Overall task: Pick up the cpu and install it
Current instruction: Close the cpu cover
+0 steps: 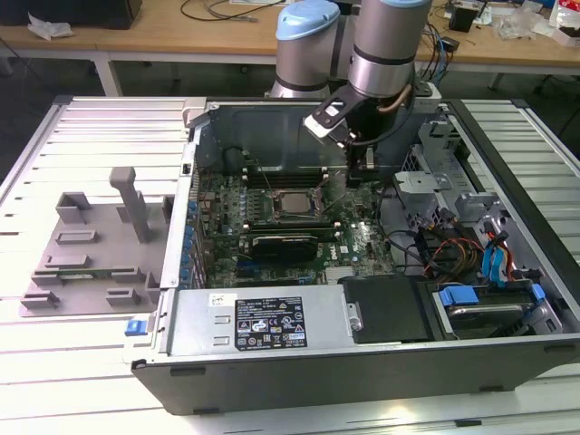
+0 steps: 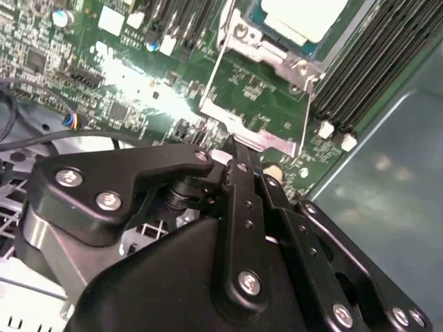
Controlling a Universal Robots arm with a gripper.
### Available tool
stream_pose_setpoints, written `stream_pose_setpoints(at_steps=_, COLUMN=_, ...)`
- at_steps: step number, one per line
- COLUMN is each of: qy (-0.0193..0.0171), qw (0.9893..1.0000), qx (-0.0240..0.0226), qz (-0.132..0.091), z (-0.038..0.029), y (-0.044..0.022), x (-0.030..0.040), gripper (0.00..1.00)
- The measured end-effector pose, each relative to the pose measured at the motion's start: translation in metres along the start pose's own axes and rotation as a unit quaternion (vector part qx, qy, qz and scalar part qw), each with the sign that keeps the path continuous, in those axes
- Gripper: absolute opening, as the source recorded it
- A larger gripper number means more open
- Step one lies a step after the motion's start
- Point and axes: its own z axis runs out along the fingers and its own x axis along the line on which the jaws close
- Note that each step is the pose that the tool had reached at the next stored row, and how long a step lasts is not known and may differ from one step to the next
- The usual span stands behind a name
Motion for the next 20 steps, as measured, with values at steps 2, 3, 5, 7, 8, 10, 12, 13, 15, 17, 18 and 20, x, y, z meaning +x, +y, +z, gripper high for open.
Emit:
stream_pose_setpoints(at_steps=2, qy=0.0013, qw=1.0, qx=-0.0006, qz=0.0, z=-0.0001, y=-0.0045, x=-0.0001, gripper=0.11)
stream_pose_setpoints(at_steps=3, qy=0.0031, qw=1.0, qx=-0.001, qz=0.0, z=0.0, y=-0.0085, x=-0.0001, gripper=0.11)
stream_pose_setpoints(at_steps=5, qy=0.0065, qw=1.0, qx=-0.0016, qz=0.0, z=-0.0001, y=-0.0173, x=-0.0002, gripper=0.11)
stream_pose_setpoints(at_steps=7, qy=0.014, qw=0.9999, qx=-0.002, qz=0.0, z=-0.0002, y=-0.0318, x=-0.0004, gripper=0.11)
stream_pose_setpoints(at_steps=8, qy=0.0159, qw=0.9999, qx=-0.002, qz=0.0, z=-0.0002, y=-0.0345, x=-0.0004, gripper=0.11)
stream_pose_setpoints(at_steps=10, qy=0.0196, qw=0.9998, qx=-0.002, qz=0.0, z=-0.0002, y=-0.0446, x=-0.0005, gripper=0.11)
stream_pose_setpoints(at_steps=12, qy=0.0213, qw=0.9998, qx=-0.0021, qz=0.001, z=-0.0002, y=-0.0554, x=-0.0007, gripper=0.11)
stream_pose_setpoints(at_steps=13, qy=0.0212, qw=0.9998, qx=-0.0021, qz=0.0, z=-0.0002, y=-0.0554, x=-0.0007, gripper=0.11)
stream_pose_setpoints(at_steps=15, qy=0.0212, qw=0.9998, qx=-0.0021, qz=0.0, z=-0.0001, y=-0.0556, x=-0.0007, gripper=0.11)
stream_pose_setpoints(at_steps=17, qy=0.0211, qw=0.9997, qx=0.0079, qz=0.001, z=0.0002, y=-0.0557, x=-0.0007, gripper=0.11)
stream_pose_setpoints(at_steps=18, qy=0.0209, qw=0.9996, qx=0.0191, qz=0.001, z=0.0008, y=-0.0556, x=-0.0007, gripper=0.11)
stream_pose_setpoints(at_steps=20, qy=0.021, qw=0.9996, qx=0.0194, qz=0.001, z=0.0013, y=-0.0557, x=-0.0007, gripper=0.11)
